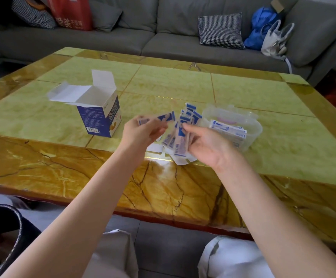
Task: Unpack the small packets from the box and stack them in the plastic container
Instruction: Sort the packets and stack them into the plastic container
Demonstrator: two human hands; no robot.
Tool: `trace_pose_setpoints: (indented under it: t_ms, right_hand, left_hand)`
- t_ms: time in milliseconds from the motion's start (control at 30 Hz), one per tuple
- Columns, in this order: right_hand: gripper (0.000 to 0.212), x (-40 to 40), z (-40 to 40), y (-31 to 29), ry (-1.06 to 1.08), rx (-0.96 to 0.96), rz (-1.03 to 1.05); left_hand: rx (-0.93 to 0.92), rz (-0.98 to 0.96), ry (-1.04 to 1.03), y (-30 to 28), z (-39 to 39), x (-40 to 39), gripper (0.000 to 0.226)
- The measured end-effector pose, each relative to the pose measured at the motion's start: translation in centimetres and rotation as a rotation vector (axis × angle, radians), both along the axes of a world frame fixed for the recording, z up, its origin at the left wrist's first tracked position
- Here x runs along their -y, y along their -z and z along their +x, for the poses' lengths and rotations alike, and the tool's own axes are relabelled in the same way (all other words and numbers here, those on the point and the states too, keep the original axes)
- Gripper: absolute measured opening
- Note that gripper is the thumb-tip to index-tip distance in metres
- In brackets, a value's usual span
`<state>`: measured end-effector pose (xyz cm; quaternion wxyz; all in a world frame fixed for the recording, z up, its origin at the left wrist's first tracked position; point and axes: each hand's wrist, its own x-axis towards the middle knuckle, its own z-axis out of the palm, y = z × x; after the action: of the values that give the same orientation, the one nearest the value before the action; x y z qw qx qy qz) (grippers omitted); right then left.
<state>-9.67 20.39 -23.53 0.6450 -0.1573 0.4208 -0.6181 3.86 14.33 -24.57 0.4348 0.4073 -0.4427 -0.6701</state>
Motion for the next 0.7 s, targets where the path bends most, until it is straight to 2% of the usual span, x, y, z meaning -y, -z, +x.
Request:
trace_pose_setpoints:
  t_ms: [67,167,233,267,333,400,433,467,500,567,700]
  right_hand:
    - [0.013,0.0,0.5,0.2,-0.029,0.03,0.001]
    - [0.013,0.0,0.8,0.1,0.074,-0.011,-0.015]
    - [0.013,0.1,0.7,0.1,0.2,-0.159,-0.067]
    - [0.011,0.1,0.6,0.0,0.265,-0.379,-0.091]
    - [0.015,-0.1,0.0,-0.4,0.32,-1.088,-0.195]
    - [0.027,-0.5,-0.8,-0.6,0.153,-1.733,-0.315]
    - [0.031,-0.6,-1.0,-0.5,0.017,-1.932,-0.297]
    - [0.031,-0.9,-0.9,-0.2,-0.114,-2.047,-0.253]
    - [0.027,-1.1,-0.7,0.3,-0.235,-2.1,-0.204]
    - [0.022,-1.6,-0.3,1.5,-0.424,-2.083,-0.155]
    - [0.024,-1.8,-0.9,2.3,-0.566,-2.044,-0.104]
  left_hand:
    - [0.082,-0.066,0.072,0.0,-0.8,-0.7,0.004]
    - [0.305,-0.24,0.184,0.1,-1.3,-1.2,0.009]
    - [0.469,-0.31,0.318,-0.2,-1.1,-1.2,0.018]
    - [0.505,-0.32,0.363,-0.4,-0.8,-1.0,0.024]
    - [0.522,-0.346,0.358,-0.8,0.0,-0.5,0.031]
    - [0.634,-0.406,0.305,-0.7,0.7,0.0,0.033]
    - [0.718,-0.438,0.303,-0.4,0.8,0.1,0.034]
    - [0.786,-0.464,0.326,0.1,0.8,0.1,0.036]
    - [0.836,-0.483,0.367,0.5,0.7,0.0,0.038]
    - [0.947,-0.536,0.449,1.4,0.1,-0.5,0.043]
    - [1.095,-0.6,0.488,2.5,-0.9,-1.0,0.037]
